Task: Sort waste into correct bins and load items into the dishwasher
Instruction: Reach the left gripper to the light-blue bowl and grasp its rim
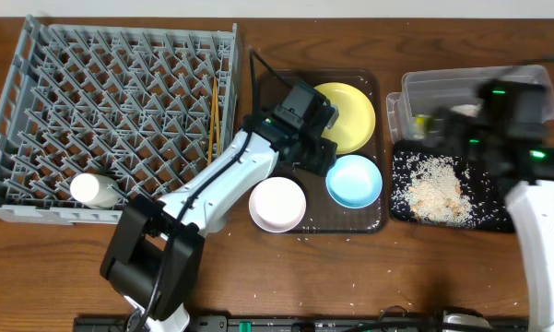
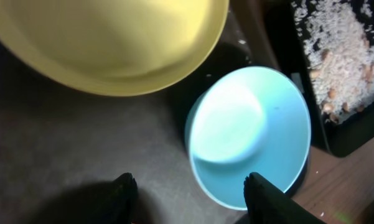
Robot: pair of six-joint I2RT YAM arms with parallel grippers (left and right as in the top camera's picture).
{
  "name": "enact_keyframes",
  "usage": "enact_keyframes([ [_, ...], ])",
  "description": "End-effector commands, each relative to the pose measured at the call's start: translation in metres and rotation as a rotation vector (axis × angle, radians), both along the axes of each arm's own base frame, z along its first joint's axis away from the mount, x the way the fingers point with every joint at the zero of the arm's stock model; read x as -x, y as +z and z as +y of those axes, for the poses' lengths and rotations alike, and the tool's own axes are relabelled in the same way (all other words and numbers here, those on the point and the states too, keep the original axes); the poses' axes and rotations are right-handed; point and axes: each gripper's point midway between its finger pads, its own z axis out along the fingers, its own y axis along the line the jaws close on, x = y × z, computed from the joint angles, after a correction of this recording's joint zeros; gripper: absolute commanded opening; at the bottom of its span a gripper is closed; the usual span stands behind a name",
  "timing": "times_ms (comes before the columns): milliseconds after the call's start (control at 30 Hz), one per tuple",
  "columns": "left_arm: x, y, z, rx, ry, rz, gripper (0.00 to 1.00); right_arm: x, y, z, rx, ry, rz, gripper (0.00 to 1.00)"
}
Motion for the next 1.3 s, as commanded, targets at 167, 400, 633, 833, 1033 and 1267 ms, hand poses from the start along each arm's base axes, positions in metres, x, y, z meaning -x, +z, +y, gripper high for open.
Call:
enact_keyframes([
  [167,0.013,-0.029,-0.019,-0.024,-0.049,0.043,0.56,0.025,-0.003,-0.063,-0.018,-0.217,0.061,0.99],
  [400,0.023,-0.055,-0.029,-0.059,-0.080,0.077,0.51,0.026,-0.003,-0.063,-0.018,-0.218,0.062,0.99],
  [633,0.018,-0.083,-0.029,-0.099,-0.073,0.081,0.39,0.026,-0.003,-0.063,-0.018,-0.218,0.062,0.99],
  [833,0.021,-0.103,-0.027,-0.127,-0.080,0.112,0.10,0.026,-0.004,-0.063,-0.018,-0.218,0.062,0.99],
  [1033,0.017,-0.074,-0.031,-0.090,-0.080,0.082,0.07,0.026,-0.004,-0.063,-0.019,-0.218,0.063,0.99],
  [1267,-0.017,0.025,0.009,-0.159,0.039,-0.191,0.07,0.026,-0.004,-0.063,-0.019,-0.218,0.063,0.99],
])
